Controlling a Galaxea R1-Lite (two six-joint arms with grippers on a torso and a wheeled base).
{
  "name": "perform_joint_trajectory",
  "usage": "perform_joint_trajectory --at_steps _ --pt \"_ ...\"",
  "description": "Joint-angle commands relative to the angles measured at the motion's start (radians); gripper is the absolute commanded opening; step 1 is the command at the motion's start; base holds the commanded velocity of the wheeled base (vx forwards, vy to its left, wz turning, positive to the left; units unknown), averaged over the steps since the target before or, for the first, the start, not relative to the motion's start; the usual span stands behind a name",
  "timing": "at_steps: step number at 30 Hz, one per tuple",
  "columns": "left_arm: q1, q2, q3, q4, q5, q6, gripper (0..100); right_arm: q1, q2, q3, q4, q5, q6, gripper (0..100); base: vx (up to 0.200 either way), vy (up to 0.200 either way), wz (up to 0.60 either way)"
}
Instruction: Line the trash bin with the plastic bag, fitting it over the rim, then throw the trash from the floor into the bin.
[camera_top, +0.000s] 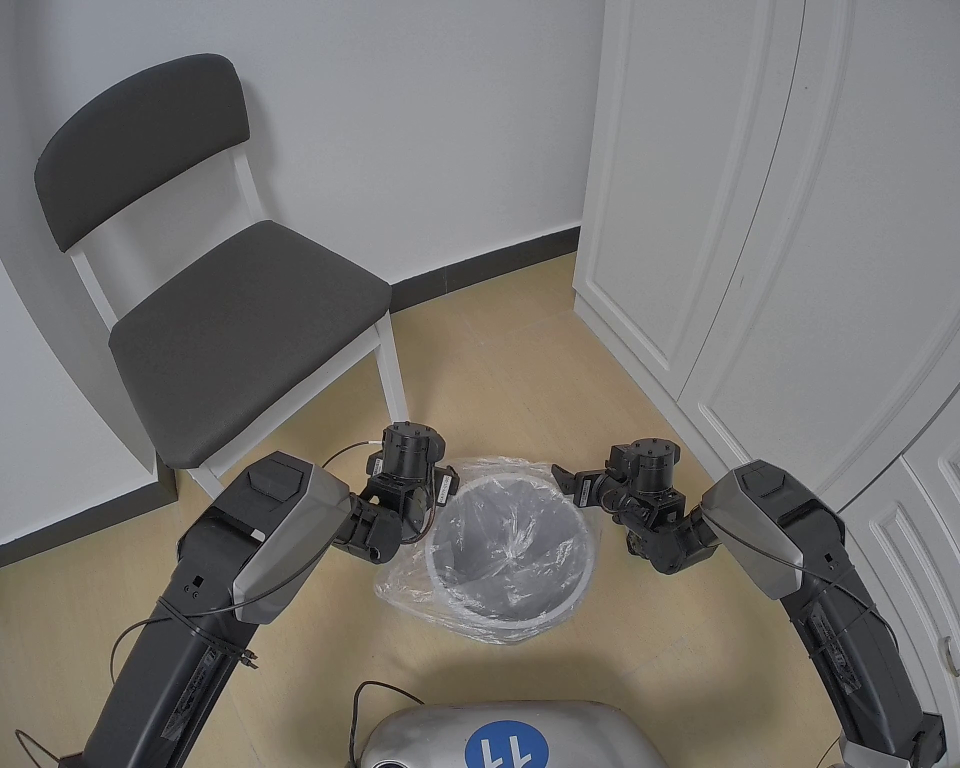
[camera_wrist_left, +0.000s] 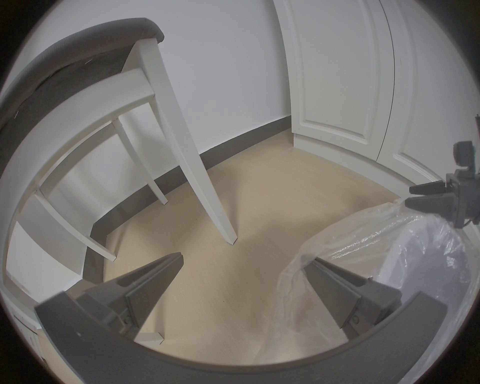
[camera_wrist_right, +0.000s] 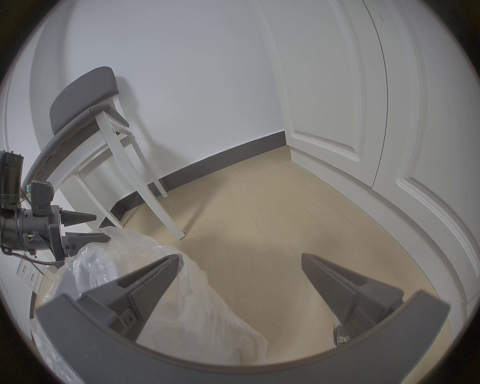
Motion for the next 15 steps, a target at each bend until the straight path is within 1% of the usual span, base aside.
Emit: perform_joint_trajectory --at_steps 1,5,9,13,15 --pt "0.000 0.003 0.006 0.000 0.000 -0.002 100 -0.001 -0.013 0.002 -0.005 0.000 0.002 100 0.000 0.000 0.00" --pt "-0.004 -0.006 0.051 0.009 -0.001 -0.037 100 -0.019 -0.136 0.073 0.008 -0.010 0.050 100 0.000 0.000 0.00" --pt "-0.004 -0.012 0.083 0.014 -0.003 -0.068 100 -0.033 -0.239 0.177 0.025 -0.007 0.050 100 0.000 0.000 0.00" --pt "-0.006 -0.040 0.135 0.016 -0.006 -0.097 100 -0.029 -0.297 0.242 0.057 -0.007 0.050 100 0.000 0.000 0.00" --pt "-0.006 -0.042 0.140 0.016 -0.006 -0.101 100 -0.027 -0.302 0.248 0.058 -0.007 0.048 100 0.000 0.000 0.00"
